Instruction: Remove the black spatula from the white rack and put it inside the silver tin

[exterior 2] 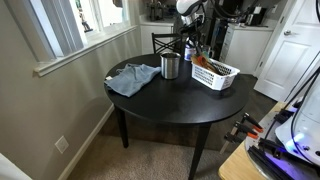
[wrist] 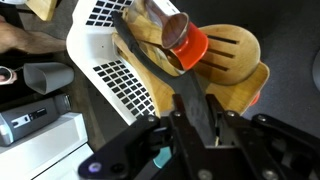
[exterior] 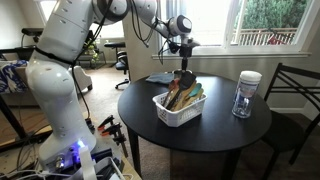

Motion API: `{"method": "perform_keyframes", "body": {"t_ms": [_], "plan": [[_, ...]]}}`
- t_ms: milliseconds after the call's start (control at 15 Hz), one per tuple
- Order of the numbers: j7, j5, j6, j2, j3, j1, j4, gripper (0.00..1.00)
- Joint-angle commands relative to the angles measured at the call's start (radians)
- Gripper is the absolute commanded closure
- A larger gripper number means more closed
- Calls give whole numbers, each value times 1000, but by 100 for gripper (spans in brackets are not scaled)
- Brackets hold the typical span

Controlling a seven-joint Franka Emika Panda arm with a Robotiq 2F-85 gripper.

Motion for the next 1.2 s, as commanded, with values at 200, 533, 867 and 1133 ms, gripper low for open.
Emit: {"method": "perform_keyframes", "body": {"t_ms": [200, 533, 867, 1133], "plan": [[-41, -23, 36, -77, 8, 0, -88, 100], [-31, -71, 20, -99, -1, 20, -81, 99], [-17, -259, 9, -157, -3, 78, -46, 99], [-8, -385, 7, -195, 16, 128, -16, 99]]}}
